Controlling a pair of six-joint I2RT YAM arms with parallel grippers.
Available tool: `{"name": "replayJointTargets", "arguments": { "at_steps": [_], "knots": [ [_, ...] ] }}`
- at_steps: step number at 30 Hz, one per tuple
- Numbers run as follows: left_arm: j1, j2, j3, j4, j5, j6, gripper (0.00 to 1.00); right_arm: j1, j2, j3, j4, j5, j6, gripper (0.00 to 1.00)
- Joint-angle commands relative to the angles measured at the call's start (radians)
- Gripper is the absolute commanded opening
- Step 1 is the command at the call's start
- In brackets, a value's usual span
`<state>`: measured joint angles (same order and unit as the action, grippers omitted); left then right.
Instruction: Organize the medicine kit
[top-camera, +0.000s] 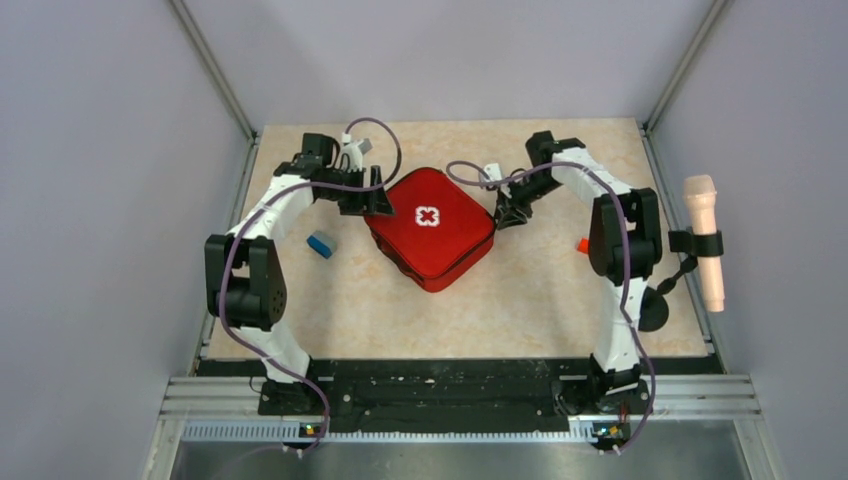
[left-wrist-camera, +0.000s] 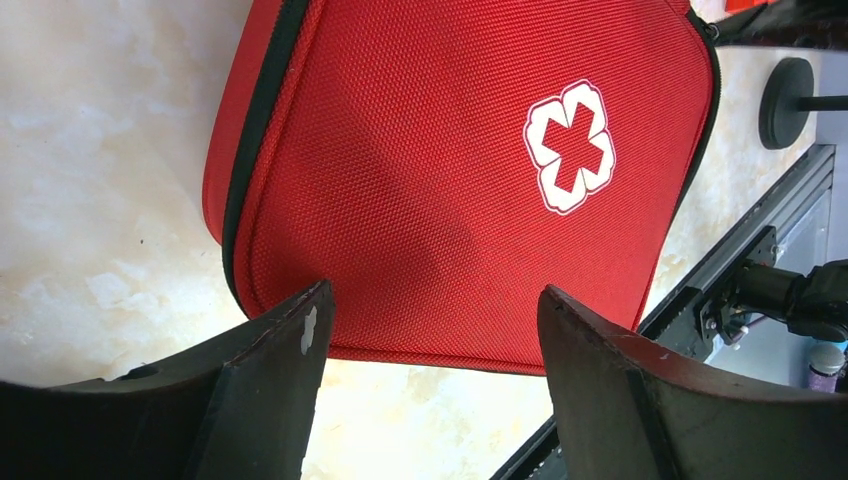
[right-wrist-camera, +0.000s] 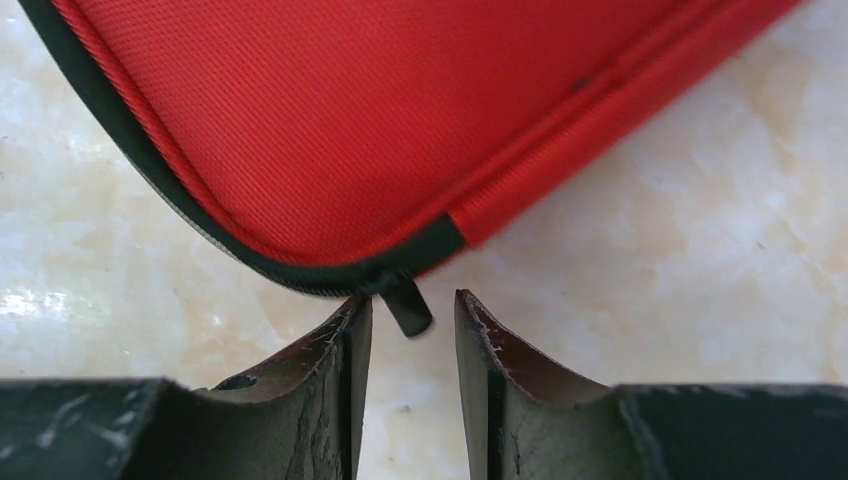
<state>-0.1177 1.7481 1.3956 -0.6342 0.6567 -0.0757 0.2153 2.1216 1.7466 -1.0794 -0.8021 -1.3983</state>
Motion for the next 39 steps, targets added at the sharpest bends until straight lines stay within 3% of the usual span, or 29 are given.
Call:
{"name": "replayJointTargets", "arguments": {
  "at_steps": [1,4,7,11,15,21,25,29,39],
  "knots": [
    [0.0,0.033,0.036,-0.015,-0.016,0.042,0.79,0.043,-0.085,-0.071,0.049,-0.04,0.034,0.34],
    [0.007,0.097,0.134,-0.061,-0.024,0.139,0.79,0.053,-0.164,-0.129,0.105,-0.037,0.19,0.33],
    [0.029,0.214,0.361,-0.196,-0.093,0.245,0.8,0.064,-0.312,-0.267,0.214,-0.058,0.369,0.32],
    [0.061,0.312,0.581,-0.263,-0.152,0.221,0.86,0.071,-0.449,-0.431,0.255,-0.003,0.394,0.38],
    [0.061,0.273,0.52,-0.22,-0.18,0.114,0.89,0.025,-0.472,-0.46,0.232,0.003,0.31,0.42],
    [0.061,0.189,0.436,-0.26,-0.163,0.093,0.9,-0.012,-0.354,-0.306,0.163,-0.025,0.236,0.44],
    [0.061,0.127,0.414,-0.269,-0.136,0.083,0.9,-0.012,-0.246,-0.175,0.175,-0.131,0.423,0.44],
    [0.061,0.062,0.352,-0.256,-0.144,0.079,0.91,-0.003,-0.258,-0.206,0.425,-0.23,0.829,0.46],
    [0.061,-0.002,0.257,-0.217,-0.15,0.027,0.9,0.074,-0.297,-0.249,0.516,-0.033,0.834,0.37]
  ]
}}
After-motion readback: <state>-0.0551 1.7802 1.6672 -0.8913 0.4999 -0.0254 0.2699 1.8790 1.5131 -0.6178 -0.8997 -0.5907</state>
